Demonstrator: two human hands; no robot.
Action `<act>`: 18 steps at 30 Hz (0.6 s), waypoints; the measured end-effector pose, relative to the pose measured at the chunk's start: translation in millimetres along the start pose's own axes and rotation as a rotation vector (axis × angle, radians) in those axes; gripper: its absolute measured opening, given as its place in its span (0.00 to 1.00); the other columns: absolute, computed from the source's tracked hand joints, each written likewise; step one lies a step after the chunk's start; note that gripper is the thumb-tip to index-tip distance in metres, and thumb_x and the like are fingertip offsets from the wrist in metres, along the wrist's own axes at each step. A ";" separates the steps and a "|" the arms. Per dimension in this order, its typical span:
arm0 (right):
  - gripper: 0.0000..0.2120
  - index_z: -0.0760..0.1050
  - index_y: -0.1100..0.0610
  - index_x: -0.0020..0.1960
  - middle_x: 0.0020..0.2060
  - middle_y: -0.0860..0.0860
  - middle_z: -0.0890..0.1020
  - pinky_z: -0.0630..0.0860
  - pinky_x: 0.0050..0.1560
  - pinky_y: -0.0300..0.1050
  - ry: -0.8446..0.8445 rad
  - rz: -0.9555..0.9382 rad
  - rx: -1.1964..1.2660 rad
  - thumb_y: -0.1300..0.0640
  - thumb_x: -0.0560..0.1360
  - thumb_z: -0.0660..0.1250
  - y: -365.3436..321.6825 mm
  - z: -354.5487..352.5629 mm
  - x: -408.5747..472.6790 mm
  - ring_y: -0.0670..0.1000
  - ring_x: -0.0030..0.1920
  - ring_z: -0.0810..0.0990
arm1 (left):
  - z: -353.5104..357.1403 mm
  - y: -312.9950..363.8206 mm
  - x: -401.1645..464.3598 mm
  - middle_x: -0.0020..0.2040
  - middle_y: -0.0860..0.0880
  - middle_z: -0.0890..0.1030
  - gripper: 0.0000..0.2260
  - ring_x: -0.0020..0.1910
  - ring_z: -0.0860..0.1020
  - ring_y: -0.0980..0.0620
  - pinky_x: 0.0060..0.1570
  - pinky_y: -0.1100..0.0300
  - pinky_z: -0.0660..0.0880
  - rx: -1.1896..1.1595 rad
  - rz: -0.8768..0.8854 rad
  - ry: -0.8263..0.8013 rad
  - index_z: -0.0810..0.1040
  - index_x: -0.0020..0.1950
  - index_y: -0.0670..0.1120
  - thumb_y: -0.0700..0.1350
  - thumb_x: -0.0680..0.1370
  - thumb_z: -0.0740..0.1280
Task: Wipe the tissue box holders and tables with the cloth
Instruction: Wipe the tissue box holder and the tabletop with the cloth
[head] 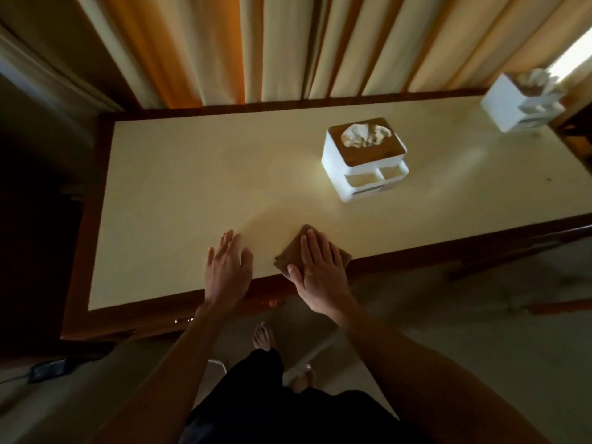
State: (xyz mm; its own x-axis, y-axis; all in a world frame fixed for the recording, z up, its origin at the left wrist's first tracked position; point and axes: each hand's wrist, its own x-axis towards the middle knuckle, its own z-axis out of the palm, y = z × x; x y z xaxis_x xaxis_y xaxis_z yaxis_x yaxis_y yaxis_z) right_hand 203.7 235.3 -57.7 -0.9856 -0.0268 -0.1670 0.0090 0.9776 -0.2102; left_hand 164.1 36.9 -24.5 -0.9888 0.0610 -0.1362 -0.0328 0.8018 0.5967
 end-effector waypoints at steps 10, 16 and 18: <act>0.37 0.54 0.59 0.81 0.79 0.59 0.59 0.53 0.78 0.58 0.116 0.302 0.011 0.37 0.80 0.46 75.3 -24.1 29.2 0.61 0.79 0.55 | 20.7 53.9 66.5 0.68 0.47 0.77 0.19 0.61 0.79 0.43 0.60 0.49 0.76 0.004 0.306 -0.142 0.80 0.61 0.44 0.51 0.76 0.61; 0.37 0.58 0.61 0.79 0.78 0.60 0.61 0.57 0.75 0.61 0.168 0.476 0.049 0.37 0.79 0.46 112.4 -30.6 40.6 0.64 0.78 0.59 | 34.1 92.8 91.2 0.47 0.49 0.86 0.07 0.41 0.83 0.54 0.45 0.62 0.78 -0.154 0.277 -0.199 0.84 0.51 0.47 0.46 0.77 0.67; 0.38 0.60 0.62 0.78 0.78 0.61 0.62 0.59 0.74 0.62 0.159 0.515 0.104 0.37 0.79 0.46 122.1 -34.1 48.6 0.65 0.77 0.60 | 39.7 104.3 101.1 0.45 0.50 0.86 0.06 0.41 0.83 0.55 0.48 0.58 0.79 -0.204 0.226 -0.244 0.84 0.51 0.47 0.44 0.77 0.68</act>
State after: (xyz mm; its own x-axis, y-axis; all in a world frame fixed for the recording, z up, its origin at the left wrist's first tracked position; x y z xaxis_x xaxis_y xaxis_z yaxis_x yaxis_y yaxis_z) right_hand 151.1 360.5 -58.7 -0.8624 0.4900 -0.1274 0.5062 0.8297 -0.2352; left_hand 66.5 150.3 -7.5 -0.9115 0.3821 -0.1523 0.1298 0.6185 0.7750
